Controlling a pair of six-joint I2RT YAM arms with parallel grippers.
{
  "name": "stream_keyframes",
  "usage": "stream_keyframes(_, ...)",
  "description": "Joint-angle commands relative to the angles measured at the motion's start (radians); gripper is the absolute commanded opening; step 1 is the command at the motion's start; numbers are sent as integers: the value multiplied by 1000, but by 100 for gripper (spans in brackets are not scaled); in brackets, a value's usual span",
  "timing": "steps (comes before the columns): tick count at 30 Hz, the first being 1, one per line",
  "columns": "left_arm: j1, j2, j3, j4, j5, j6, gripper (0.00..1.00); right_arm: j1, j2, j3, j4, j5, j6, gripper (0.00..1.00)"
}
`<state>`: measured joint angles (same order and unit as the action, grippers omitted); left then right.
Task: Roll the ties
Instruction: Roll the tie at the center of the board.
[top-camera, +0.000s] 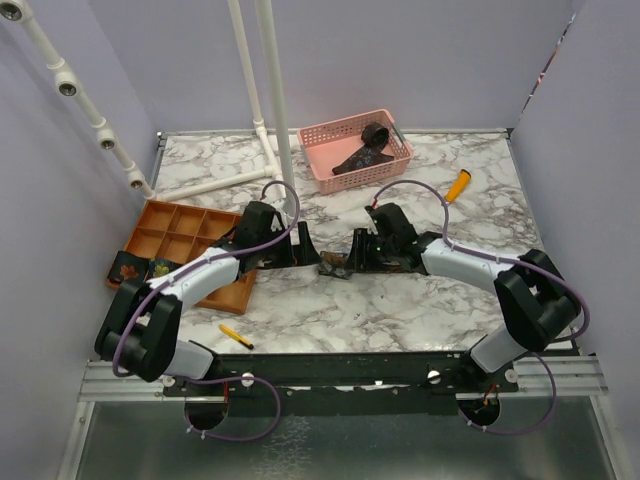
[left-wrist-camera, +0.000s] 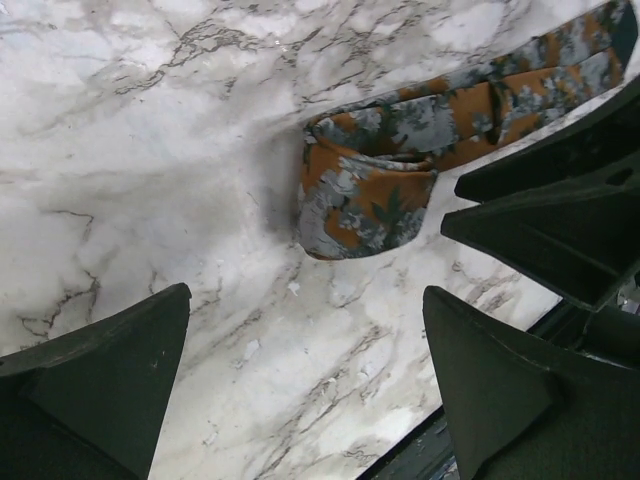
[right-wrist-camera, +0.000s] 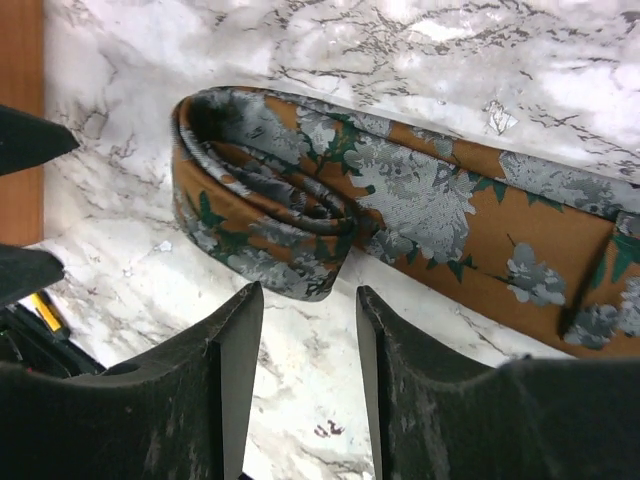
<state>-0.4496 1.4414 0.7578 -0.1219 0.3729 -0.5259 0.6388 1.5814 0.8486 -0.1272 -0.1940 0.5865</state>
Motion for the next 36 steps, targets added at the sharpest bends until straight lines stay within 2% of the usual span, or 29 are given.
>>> stream_keyframes(1, -50, -137, -77, 50, -58, -51, 99, -8, -48, 64, -108, 54, -31, 47)
stream_keyframes(6, -70, -154, -109, 59, -141, -62, 99, -8, -24, 113, -140, 36, -24, 45)
stream_keyframes(13, -69, -67, -46, 70, -145, -33, 99, -8, 43, 77, -107, 22, 9, 39)
stream_keyframes(26, -67, 90, 16, 89, -36, -7, 99, -14, 108, 42, -107, 92, -9, 37)
stream_keyframes(36, -66, 216, 100, 113, 106, 2, 99, -48, 112, -16, -59, 59, -23, 36)
